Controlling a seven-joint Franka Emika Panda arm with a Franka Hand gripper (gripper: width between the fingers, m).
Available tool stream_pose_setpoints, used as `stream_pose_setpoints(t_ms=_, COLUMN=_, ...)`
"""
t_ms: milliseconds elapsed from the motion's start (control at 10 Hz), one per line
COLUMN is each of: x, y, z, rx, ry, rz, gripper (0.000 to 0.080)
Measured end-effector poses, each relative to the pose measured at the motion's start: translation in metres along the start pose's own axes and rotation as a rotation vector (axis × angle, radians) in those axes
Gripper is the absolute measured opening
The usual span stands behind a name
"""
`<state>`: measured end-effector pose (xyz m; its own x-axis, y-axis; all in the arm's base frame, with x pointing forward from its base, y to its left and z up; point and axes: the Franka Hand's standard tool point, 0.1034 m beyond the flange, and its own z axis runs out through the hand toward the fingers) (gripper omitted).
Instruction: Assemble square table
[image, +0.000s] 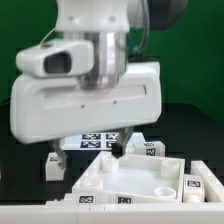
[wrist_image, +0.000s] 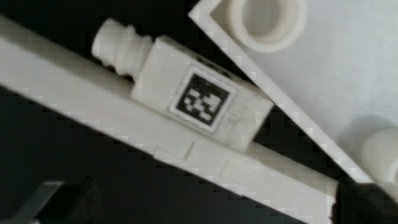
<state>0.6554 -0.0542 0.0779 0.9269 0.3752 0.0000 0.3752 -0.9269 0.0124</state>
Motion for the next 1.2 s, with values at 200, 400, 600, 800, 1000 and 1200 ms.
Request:
stream_pose_setpoints(t_ms=200, x=-0.003, y=0.02, z=0.01, rx=0.001, ry=0.009, rz=-0.034, gripper=0.0649)
stream_pose_setpoints(t_ms=400, x=-0.002, y=0.018, z=0.011, rx=0.002, ry=0.008, rz=-0.023, gripper=0.0649)
stream_pose_setpoints(t_ms=600, x=-0.003, y=0.019, z=0.012, rx=0.002, ry=0.006, rz=-0.022, gripper=0.0649)
stream_pose_setpoints(t_ms=800, x=-0.01, y=0.02, z=0.026, rx=-0.007, ry=0.028, rz=0.117, gripper=0.0649)
stream_pose_setpoints(t_ms=1000, x=-0.014, y=0.023, z=0.03, rx=-0.001, ry=0.025, rz=0.13, gripper=0.0649)
stream_pose_setpoints(t_ms=1200, x=-0.013, y=0.022, z=0.03, rx=0.0, ry=0.024, rz=0.127, gripper=0.0649)
